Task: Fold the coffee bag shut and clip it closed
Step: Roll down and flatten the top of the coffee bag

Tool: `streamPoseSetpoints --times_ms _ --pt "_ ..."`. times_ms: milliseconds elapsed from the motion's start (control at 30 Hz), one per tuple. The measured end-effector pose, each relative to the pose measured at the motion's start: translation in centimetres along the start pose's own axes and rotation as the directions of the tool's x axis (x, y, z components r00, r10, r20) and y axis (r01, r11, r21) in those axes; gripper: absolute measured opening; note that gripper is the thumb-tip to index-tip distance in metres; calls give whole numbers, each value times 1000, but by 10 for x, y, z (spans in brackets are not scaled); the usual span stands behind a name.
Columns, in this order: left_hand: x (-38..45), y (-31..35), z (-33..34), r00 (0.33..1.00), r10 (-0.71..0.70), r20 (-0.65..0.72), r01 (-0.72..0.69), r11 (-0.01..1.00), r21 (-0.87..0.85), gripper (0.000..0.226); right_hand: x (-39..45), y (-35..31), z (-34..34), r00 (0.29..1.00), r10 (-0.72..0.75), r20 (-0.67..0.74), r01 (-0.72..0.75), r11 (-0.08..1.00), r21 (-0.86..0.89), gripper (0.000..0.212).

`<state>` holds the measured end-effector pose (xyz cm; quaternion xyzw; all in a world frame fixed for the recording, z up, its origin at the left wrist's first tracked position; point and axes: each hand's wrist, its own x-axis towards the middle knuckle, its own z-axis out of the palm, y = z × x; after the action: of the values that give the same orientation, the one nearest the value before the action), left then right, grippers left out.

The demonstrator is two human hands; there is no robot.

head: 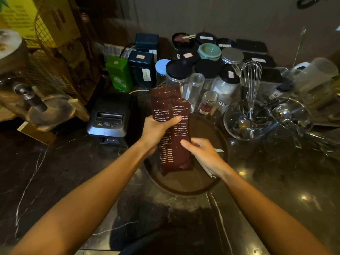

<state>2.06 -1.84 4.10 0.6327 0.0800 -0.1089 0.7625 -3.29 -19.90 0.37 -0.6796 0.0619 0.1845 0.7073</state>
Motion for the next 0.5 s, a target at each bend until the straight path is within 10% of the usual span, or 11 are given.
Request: streamPoseSetpoints --times_ms 500 --pt "-1 -5 -3 985 -107 133 110 994 -12 20 2 -19 -8 996 9 -87 4 988 151 33"
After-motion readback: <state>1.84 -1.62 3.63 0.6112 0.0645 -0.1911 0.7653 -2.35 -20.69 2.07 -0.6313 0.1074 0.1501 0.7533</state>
